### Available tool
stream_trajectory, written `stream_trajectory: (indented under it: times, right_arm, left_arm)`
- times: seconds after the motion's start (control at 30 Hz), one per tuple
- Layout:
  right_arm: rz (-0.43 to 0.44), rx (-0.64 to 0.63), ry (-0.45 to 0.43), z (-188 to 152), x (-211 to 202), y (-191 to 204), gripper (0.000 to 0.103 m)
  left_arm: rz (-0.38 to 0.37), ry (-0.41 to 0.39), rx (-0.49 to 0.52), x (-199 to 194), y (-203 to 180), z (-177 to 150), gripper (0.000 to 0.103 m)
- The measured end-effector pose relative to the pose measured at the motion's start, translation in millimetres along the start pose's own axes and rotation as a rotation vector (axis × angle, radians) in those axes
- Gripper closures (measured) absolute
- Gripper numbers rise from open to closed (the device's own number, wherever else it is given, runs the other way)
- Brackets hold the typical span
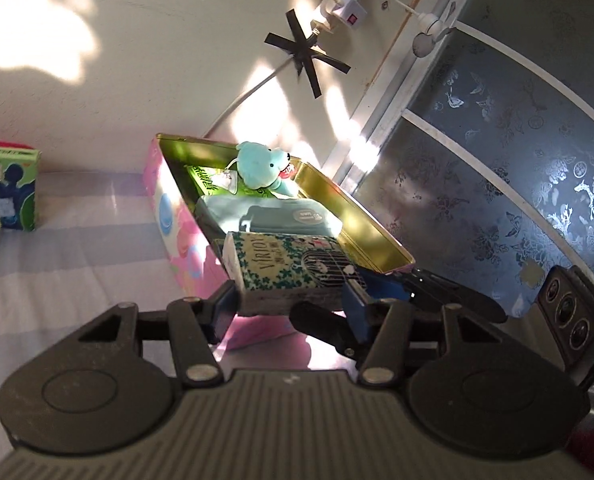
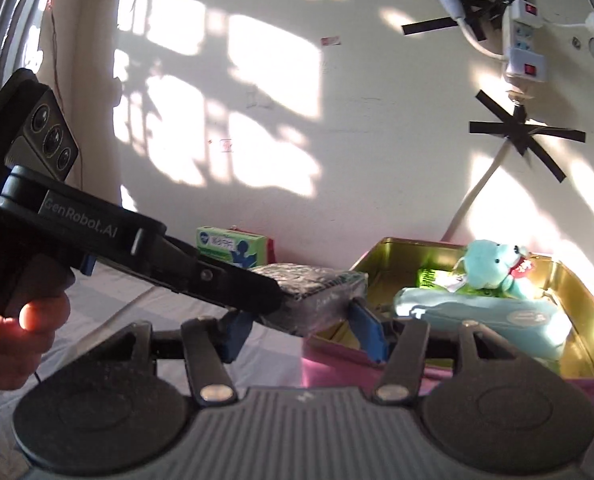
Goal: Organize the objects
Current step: 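Grasp the tissue pack with the left gripper while the right gripper releases it, then lower the tissue pack into the pink tin and open the left gripper, then move the right gripper to the green medicine box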
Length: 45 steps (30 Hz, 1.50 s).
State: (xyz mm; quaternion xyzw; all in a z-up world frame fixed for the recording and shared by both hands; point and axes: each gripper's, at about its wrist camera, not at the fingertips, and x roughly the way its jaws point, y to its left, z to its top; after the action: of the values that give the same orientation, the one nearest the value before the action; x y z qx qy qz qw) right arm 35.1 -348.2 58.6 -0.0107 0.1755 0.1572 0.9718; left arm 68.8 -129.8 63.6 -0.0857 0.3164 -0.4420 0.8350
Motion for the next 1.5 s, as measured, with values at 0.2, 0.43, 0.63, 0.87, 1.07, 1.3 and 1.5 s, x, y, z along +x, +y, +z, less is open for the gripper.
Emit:
stream_trajectory:
  times: [0.2,0.43,0.63,0.87,1.07,1.3,1.5]
  right_arm:
    - [-0.074,0.063,0.024,-6,30,-47,0.045]
    - [-0.102,0.129,0.039,-25,38,-63,0.038]
    - [-0.131,0.203,-0.036,-26,4,-62,0.038]
    - [-0.023,0.338,-0.029,-48,-27,-40,0.036]
    - [0.1,0.284,0.101,-56,-1,5,0.037]
    - [0.189,0.226,0.222,-55,33,41,0.037]
    - [0.219,0.145,0.331,-48,65,66,0.036]
  left_arm:
    - [0.015,0.067,-0.019,59,0,17,0.044]
    - [0.096,0.073,-0.039,70,3,13,0.043]
    - [0.166,-0.015,-0.012,33,-13,9,0.043]
    - [0.432,0.002,0.092,-5,1,-36,0.042]
    - [0.653,0.076,-0.011,-32,69,-68,0.042]
    - [0.806,-0.009,-0.069,-86,109,-79,0.042]
    - [0.877,-0.08,-0.139,-108,142,-79,0.041]
